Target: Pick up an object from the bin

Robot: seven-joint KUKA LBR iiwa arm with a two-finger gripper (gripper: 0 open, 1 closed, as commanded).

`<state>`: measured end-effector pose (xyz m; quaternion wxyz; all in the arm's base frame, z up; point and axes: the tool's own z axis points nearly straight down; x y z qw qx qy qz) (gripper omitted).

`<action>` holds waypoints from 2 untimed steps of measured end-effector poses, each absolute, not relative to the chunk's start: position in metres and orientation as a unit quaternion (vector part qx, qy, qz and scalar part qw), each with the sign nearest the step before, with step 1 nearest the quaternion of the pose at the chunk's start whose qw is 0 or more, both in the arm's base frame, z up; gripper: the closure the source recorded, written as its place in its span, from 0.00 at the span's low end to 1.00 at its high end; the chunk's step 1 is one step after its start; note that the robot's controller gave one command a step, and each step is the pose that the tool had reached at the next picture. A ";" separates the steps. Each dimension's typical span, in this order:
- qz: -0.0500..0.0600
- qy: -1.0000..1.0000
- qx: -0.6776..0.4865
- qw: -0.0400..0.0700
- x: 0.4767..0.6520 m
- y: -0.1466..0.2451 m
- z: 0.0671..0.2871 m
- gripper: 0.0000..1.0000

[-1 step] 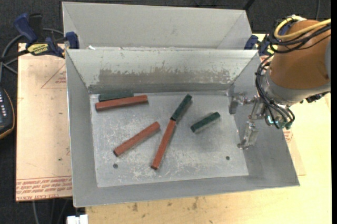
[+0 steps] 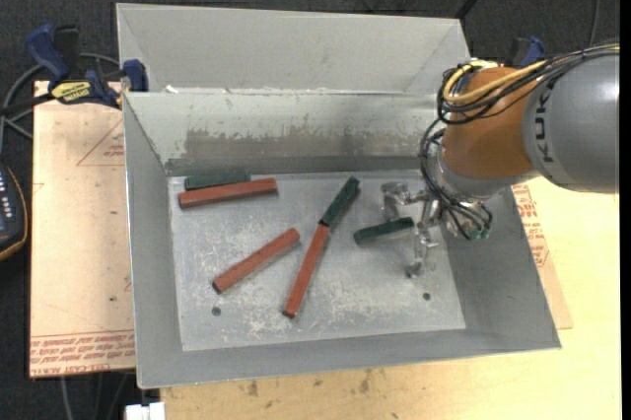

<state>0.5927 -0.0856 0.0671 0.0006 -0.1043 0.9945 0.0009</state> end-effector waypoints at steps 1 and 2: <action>0.000 0.994 -0.105 0.001 0.593 -0.086 0.070 1.00; -0.001 0.994 -0.111 0.005 0.571 -0.090 0.220 1.00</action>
Offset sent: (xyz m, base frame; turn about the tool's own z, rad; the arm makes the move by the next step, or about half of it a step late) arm 0.0000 0.0000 0.0000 0.0000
